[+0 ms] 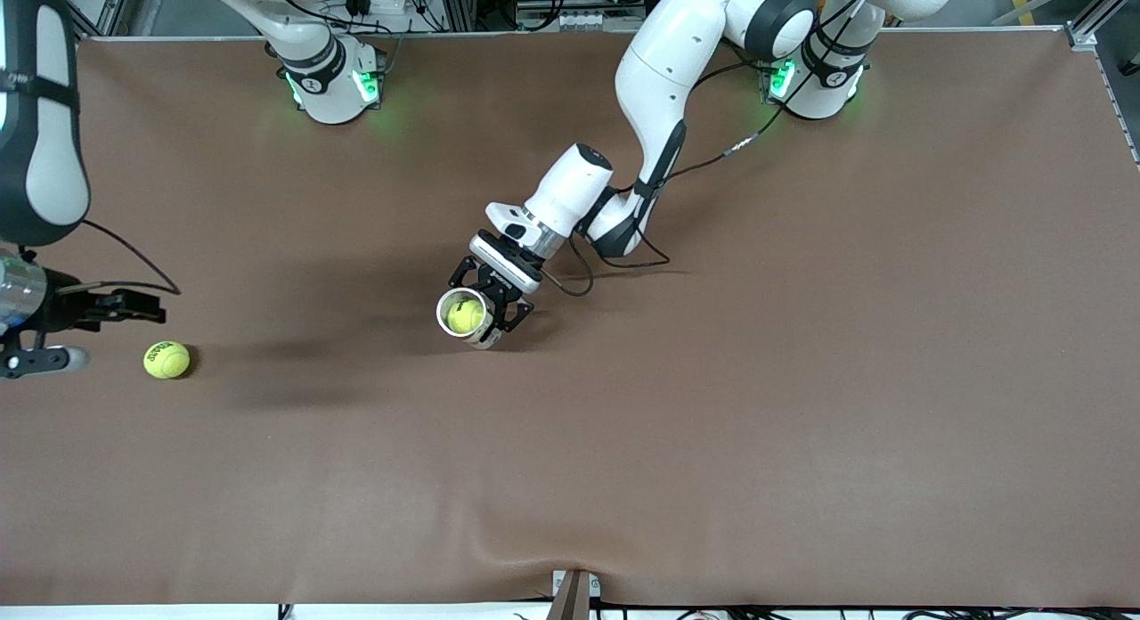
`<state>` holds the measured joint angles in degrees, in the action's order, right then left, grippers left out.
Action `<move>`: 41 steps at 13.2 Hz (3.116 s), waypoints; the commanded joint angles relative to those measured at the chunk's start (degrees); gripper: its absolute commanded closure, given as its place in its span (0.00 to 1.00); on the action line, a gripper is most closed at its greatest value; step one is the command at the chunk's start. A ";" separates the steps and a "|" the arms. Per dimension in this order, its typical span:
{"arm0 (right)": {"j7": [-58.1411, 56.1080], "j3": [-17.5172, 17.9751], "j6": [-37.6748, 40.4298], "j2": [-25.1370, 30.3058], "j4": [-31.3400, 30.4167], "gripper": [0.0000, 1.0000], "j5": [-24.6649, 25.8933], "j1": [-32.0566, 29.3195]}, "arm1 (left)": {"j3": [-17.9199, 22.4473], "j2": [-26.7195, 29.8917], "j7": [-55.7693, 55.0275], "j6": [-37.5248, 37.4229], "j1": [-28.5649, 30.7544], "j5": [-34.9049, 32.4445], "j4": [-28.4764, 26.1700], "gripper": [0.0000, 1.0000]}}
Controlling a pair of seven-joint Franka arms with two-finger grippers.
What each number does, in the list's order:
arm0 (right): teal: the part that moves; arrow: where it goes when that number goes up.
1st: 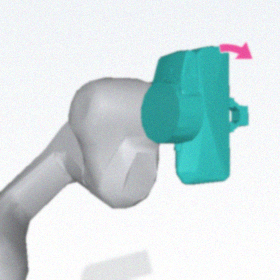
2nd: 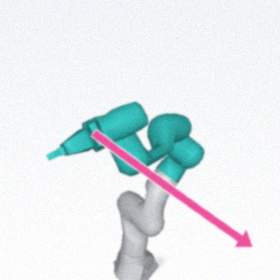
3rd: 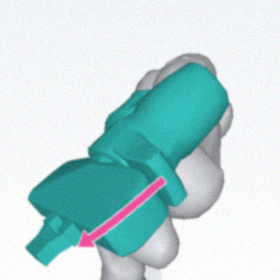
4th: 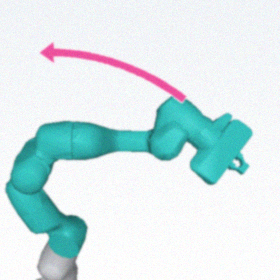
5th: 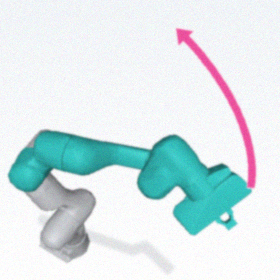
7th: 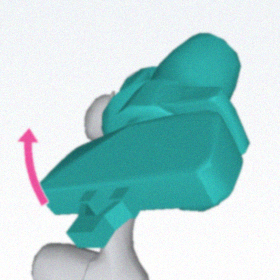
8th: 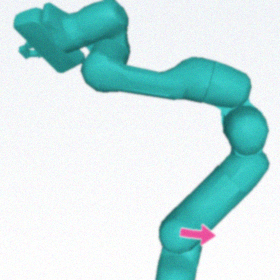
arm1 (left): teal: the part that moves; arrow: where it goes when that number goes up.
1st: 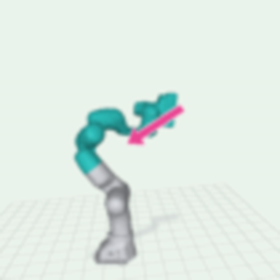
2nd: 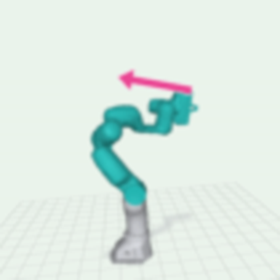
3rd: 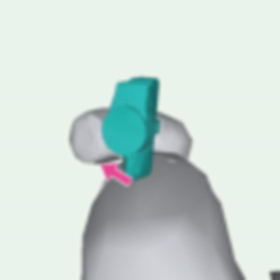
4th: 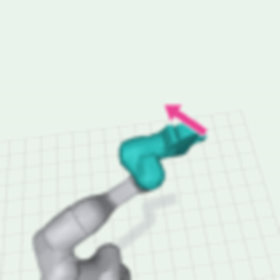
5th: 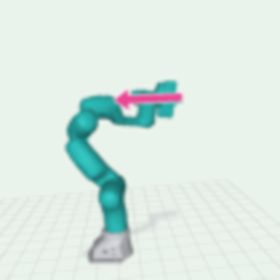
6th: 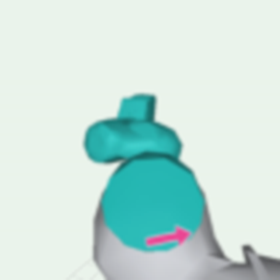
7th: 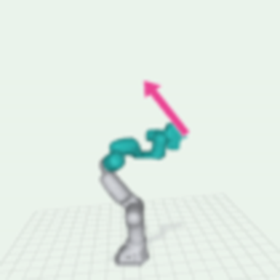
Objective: Insert tennis ball vertically with right arm
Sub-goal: 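Release the ball and move the right gripper to the second ball, then grasp the second tennis ball with the right gripper and lift it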
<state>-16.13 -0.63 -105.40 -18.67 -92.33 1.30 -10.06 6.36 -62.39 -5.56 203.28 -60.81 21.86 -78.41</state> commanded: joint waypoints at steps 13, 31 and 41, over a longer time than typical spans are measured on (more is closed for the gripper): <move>-4.79 1.15 -26.87 -14.63 -8.21 0.00 3.80 -9.27 | 1.90 -1.07 -0.94 0.54 -0.89 1.87 1.77 0.30; 0.54 1.68 -14.43 -6.84 -7.51 1.00 4.50 -3.68 | 1.90 -0.89 -0.94 0.54 -1.07 2.05 1.86 0.30; 51.31 1.77 11.45 -3.74 10.41 1.00 3.36 26.47 | 1.90 -0.63 -0.94 0.54 -1.07 2.40 1.86 0.30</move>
<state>26.42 1.89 -95.33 -20.98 -85.57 5.30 11.94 7.15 -62.62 -5.68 203.31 -60.86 22.58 -77.63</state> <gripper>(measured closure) 0.317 0.295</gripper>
